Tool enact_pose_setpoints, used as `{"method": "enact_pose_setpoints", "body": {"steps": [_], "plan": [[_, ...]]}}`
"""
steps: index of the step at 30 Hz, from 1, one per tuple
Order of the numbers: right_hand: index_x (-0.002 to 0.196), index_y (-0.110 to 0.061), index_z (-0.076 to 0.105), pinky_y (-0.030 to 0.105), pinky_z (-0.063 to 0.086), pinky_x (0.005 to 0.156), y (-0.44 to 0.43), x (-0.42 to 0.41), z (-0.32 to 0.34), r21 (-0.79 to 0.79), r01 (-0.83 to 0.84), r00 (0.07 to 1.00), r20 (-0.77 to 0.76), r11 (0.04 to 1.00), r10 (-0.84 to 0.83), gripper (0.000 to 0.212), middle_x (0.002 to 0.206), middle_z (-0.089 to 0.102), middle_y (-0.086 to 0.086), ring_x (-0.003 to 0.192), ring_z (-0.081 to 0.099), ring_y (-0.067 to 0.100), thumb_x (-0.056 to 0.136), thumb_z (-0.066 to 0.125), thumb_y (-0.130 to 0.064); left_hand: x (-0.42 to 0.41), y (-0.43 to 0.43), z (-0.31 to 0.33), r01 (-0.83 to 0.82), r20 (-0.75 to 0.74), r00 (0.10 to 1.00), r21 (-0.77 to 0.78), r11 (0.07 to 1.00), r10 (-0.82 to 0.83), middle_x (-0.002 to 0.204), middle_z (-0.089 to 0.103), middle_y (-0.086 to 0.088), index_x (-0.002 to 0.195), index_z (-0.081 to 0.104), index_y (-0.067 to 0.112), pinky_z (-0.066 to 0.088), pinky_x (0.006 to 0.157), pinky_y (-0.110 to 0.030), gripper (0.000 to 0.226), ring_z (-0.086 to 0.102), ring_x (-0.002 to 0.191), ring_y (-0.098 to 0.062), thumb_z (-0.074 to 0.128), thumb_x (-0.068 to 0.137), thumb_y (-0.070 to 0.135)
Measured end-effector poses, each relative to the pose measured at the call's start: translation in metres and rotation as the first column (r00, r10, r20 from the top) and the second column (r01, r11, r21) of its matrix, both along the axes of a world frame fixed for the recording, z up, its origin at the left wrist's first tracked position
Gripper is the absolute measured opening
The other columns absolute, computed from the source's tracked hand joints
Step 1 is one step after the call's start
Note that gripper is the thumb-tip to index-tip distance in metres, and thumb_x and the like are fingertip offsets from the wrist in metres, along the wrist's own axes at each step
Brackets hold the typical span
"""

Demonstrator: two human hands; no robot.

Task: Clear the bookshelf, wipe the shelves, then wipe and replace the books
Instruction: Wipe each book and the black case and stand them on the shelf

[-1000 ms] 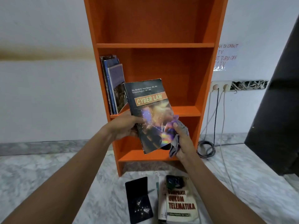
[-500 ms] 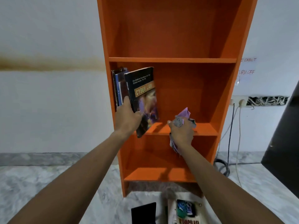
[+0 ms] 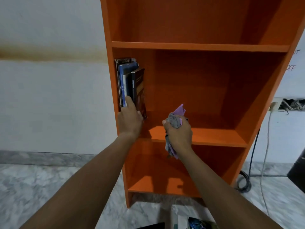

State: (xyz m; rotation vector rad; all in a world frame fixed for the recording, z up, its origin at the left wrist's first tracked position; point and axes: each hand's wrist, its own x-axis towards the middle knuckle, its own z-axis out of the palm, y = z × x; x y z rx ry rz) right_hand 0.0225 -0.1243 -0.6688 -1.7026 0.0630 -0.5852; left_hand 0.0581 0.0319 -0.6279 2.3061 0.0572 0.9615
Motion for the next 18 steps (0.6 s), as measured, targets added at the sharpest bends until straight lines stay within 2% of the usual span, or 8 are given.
{"method": "enact_pose_setpoints", "body": {"steps": [4, 9, 15, 18], "plan": [[0.109, -0.025, 0.066, 0.027, 0.048, 0.069, 0.003, -0.002, -0.005, 0.023, -0.018, 1.000, -0.010, 1.000, 0.018, 0.024, 0.096, 0.070, -0.004, 0.085, 0.067, 0.014, 0.089, 0.077, -0.034, -0.002, 0.008, 0.000, -0.040, 0.011, 0.999, 0.060, 0.997, 0.040, 0.116, 0.067, -0.024, 0.142, 0.029, 0.006, 0.062, 0.073, -0.049, 0.066, 0.071, 0.093, -0.040, 0.069, 0.092, 0.022], [0.110, -0.027, 0.067, 0.037, 0.055, 0.078, 0.003, -0.007, -0.006, 0.013, -0.036, 0.999, -0.033, 0.999, 0.036, 0.026, 0.097, 0.070, -0.005, 0.088, 0.068, 0.016, 0.088, 0.077, -0.034, -0.007, 0.013, 0.002, -0.083, 0.000, 0.997, -0.025, 0.996, 0.083, 0.113, 0.069, -0.019, 0.135, 0.032, 0.011, 0.062, 0.074, -0.047, 0.062, 0.073, 0.089, -0.036, 0.072, 0.091, 0.027], [0.108, -0.030, 0.065, 0.034, 0.055, 0.077, 0.003, -0.021, -0.006, 0.004, -0.052, 0.998, -0.037, 0.999, 0.052, 0.022, 0.099, 0.069, -0.006, 0.090, 0.067, 0.015, 0.089, 0.076, -0.033, -0.012, 0.014, 0.002, -0.080, -0.007, 0.997, -0.016, 0.997, 0.080, 0.114, 0.069, -0.018, 0.130, 0.032, 0.015, 0.063, 0.071, -0.047, 0.061, 0.073, 0.089, -0.037, 0.075, 0.088, 0.028], [0.103, -0.029, 0.063, 0.033, 0.054, 0.072, 0.001, -0.035, -0.005, -0.048, -0.081, 0.997, 0.011, 0.996, 0.081, 0.015, 0.099, 0.065, -0.002, 0.086, 0.065, 0.016, 0.091, 0.073, -0.030, -0.026, 0.010, -0.005, -0.100, -0.006, 0.995, -0.008, 0.995, 0.100, 0.103, 0.069, -0.014, 0.130, 0.038, 0.013, 0.060, 0.069, -0.043, 0.055, 0.071, 0.084, -0.034, 0.072, 0.090, 0.029]]}}
